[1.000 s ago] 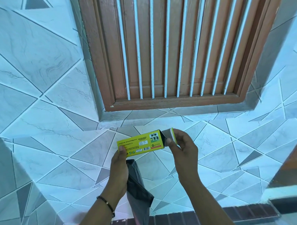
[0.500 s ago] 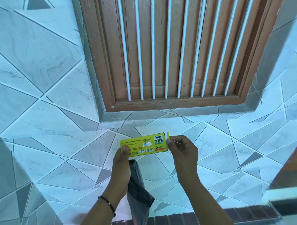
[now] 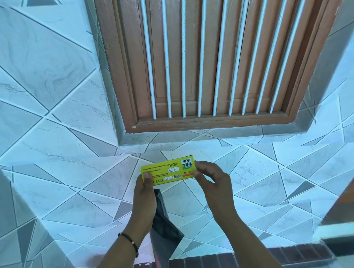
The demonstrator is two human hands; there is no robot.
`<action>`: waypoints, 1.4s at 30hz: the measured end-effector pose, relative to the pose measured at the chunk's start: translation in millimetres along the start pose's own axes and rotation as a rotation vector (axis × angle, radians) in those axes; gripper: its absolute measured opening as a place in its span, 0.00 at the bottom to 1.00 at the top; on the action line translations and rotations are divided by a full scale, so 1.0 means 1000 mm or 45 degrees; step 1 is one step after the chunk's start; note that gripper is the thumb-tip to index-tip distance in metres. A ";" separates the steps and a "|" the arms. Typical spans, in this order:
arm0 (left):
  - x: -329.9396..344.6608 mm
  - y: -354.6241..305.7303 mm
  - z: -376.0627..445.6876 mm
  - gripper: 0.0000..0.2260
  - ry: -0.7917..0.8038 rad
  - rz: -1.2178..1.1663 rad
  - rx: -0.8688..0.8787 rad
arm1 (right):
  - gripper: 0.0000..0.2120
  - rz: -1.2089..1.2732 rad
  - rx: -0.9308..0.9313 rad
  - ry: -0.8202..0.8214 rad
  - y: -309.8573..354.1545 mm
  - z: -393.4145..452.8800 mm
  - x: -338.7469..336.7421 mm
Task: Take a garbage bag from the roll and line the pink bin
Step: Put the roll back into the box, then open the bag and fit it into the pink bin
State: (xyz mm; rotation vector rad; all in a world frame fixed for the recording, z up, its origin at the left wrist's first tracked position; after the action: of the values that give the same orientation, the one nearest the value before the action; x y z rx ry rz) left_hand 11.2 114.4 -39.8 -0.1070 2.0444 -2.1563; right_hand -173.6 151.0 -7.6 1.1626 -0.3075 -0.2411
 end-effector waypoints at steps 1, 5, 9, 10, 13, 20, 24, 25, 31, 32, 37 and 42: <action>0.000 -0.002 0.002 0.17 -0.001 0.013 0.017 | 0.12 0.005 0.004 0.033 -0.002 0.000 0.002; 0.004 -0.010 0.011 0.15 0.094 0.111 0.085 | 0.21 -0.062 0.066 0.111 -0.015 0.008 0.010; 0.005 -0.013 0.030 0.26 0.185 0.162 0.070 | 0.18 -0.112 0.078 -0.041 -0.021 0.030 0.009; 0.005 -0.014 0.037 0.26 0.199 0.167 0.074 | 0.17 -0.115 0.091 -0.076 -0.023 0.038 0.009; 0.006 -0.020 0.065 0.19 0.213 0.261 0.175 | 0.15 -0.127 0.149 -0.115 -0.034 0.064 0.012; 0.008 -0.036 0.157 0.13 0.094 0.495 0.261 | 0.14 -0.203 0.244 -0.023 -0.054 0.141 0.052; 0.008 -0.029 0.193 0.10 0.067 0.552 0.198 | 0.15 -0.166 0.327 0.049 -0.078 0.172 0.074; 0.008 -0.026 0.198 0.09 0.062 0.573 0.190 | 0.16 -0.136 0.343 0.067 -0.083 0.174 0.078; 0.013 -0.016 0.210 0.19 0.075 0.596 0.255 | 0.29 -0.130 0.356 0.207 -0.112 0.181 0.095; 0.013 -0.013 0.211 0.22 0.103 0.606 0.241 | 0.31 -0.131 0.356 0.216 -0.114 0.181 0.096; 0.002 -0.003 0.196 0.30 0.067 0.486 0.110 | 0.23 -0.131 0.314 0.132 -0.093 0.158 0.088; -0.017 -0.012 0.158 0.23 -0.176 0.252 0.240 | 0.08 -0.232 0.804 0.356 -0.115 0.057 0.080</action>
State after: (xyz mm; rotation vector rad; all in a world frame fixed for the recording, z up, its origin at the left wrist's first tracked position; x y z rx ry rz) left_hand 53.4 -37.4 -17.1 -0.0276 1.6921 -2.1408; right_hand -122.4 30.7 -84.1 1.8314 -0.0223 -0.1378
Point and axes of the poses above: each hand's wrist, its own z-axis towards the middle knuckle, its own x-axis out of the palm, y = z × x, the point moved 6 cm from there along z, towards the middle knuckle, and after that the axes turned 5 degrees about z, right-handed, at the moved point
